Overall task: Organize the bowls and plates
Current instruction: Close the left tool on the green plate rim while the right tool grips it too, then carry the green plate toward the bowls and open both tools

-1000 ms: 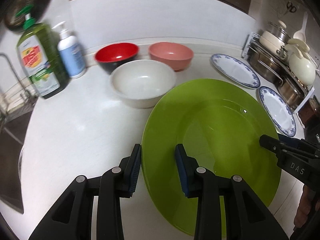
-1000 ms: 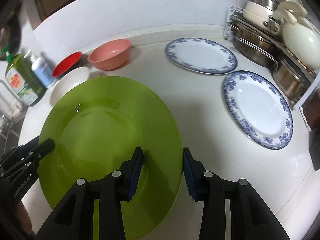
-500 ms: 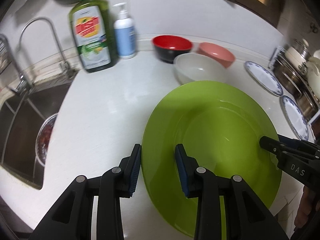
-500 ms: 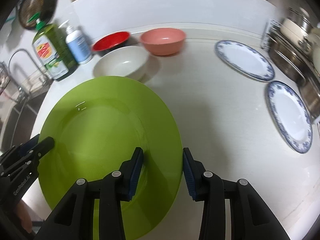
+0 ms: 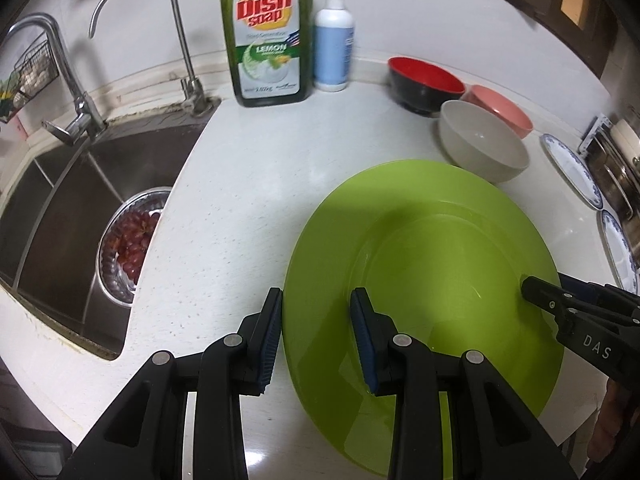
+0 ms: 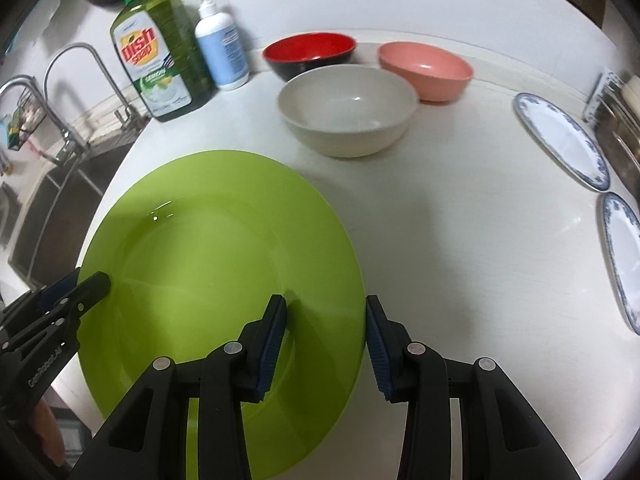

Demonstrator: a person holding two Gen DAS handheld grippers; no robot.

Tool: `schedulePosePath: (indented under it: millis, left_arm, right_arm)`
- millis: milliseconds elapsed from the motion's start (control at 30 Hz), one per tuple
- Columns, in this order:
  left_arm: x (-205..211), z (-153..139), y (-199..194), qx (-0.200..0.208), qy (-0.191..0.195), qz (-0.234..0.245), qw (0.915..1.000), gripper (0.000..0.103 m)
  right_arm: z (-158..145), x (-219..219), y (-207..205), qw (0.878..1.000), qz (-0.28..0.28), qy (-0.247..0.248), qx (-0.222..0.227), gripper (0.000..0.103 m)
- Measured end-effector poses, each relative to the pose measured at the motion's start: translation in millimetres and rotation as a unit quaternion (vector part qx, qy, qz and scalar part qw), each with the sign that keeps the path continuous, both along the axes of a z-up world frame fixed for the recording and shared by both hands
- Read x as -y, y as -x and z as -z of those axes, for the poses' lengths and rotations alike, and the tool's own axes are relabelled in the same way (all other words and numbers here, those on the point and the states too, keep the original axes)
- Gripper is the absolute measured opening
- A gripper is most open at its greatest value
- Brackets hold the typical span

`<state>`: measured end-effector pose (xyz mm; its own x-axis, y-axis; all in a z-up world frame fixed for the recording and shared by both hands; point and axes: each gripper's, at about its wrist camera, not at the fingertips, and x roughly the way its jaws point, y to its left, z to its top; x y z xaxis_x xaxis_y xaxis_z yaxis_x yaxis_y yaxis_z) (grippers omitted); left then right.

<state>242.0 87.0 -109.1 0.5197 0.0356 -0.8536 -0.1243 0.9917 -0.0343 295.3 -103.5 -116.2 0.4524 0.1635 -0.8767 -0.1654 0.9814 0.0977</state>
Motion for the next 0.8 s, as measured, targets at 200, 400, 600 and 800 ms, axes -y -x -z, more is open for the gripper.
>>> schedulePosePath:
  millis: [200, 400, 600, 800]
  left_arm:
    - [-10, 12, -4, -0.012, 0.007, -0.001, 0.9999, 0.034]
    - [-15, 21, -10, -0.022, 0.012, -0.001, 0.9997, 0.034]
    - [-17, 26, -13, -0.029, 0.016, 0.008, 0.9994, 0.034]
    - [-18, 29, -15, -0.037, 0.021, 0.016, 0.9990, 0.044]
  right_arm:
    - [11, -13, -4, 1.000, -0.002, 0.003, -0.017, 0.041]
    - [18, -19, -8, 1.000, 0.004, 0.012, -0.024, 0.041]
    - [22, -21, -10, 0.999, 0.012, 0.013, -0.031, 0.041]
    - [25, -20, -9, 0.999, 0.018, 0.008, -0.036, 0.041]
